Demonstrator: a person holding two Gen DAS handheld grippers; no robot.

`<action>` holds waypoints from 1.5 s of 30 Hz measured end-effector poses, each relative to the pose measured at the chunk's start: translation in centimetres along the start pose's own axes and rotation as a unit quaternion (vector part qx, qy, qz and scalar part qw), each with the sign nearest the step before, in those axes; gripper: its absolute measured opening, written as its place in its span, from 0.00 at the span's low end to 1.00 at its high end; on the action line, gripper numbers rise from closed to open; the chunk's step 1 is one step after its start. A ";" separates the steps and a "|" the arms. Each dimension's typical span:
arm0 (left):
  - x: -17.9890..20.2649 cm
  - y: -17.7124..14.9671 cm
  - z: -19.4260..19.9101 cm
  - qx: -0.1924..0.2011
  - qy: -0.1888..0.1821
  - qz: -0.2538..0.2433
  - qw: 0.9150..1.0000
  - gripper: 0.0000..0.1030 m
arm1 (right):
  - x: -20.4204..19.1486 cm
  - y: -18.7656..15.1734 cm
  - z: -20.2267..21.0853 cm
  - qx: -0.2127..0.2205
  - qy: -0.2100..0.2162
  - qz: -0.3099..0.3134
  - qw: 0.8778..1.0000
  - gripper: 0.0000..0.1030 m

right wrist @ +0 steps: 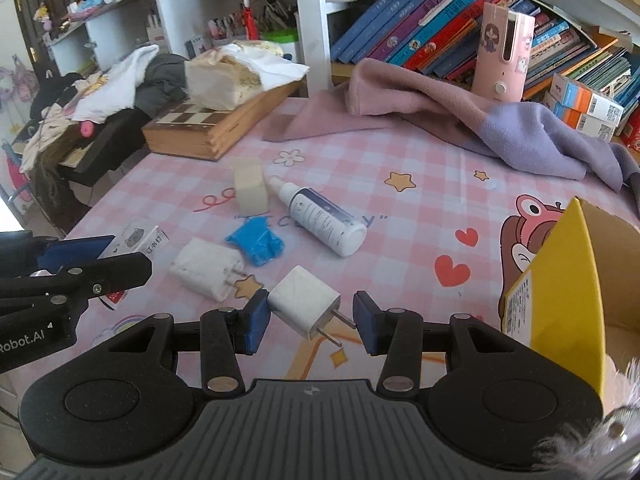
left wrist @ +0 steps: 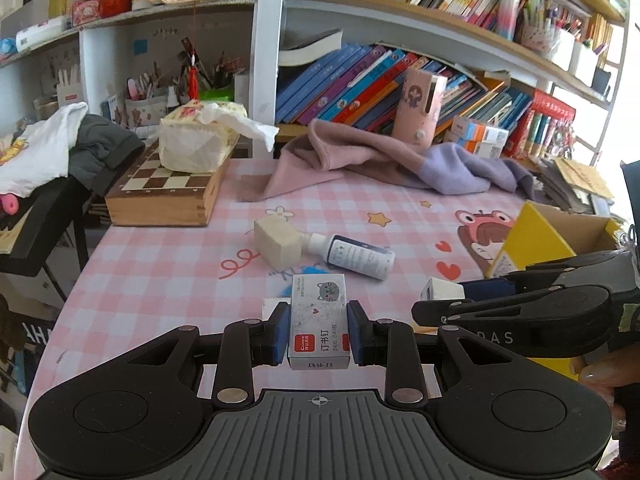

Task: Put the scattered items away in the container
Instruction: 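Lift the charger plug and medicine box and carry them toward the yellow box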

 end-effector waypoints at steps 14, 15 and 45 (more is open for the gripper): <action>1.1 -3.4 5.7 0.008 -0.038 0.020 0.999 0.28 | -2.3 -3.9 6.4 0.016 0.008 0.010 1.000 0.42; 1.2 -3.6 6.3 0.010 -0.040 0.020 0.999 0.27 | -2.5 -4.2 7.0 0.018 0.007 0.011 1.000 0.42; 6.9 -12.3 16.7 -0.015 -0.148 -0.033 0.988 0.28 | -6.1 -15.3 19.8 0.017 -0.053 -0.038 0.998 0.42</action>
Point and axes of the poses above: each gripper's, at about its wrist camera, not at the fingertips, and z roughly against the way its jaws point, x to its right, y to its top, the point moved 8 cm from there along -z, roughly the way its jaws point, and after that the axes turned 8 degrees about z, right-handed, at the moved point
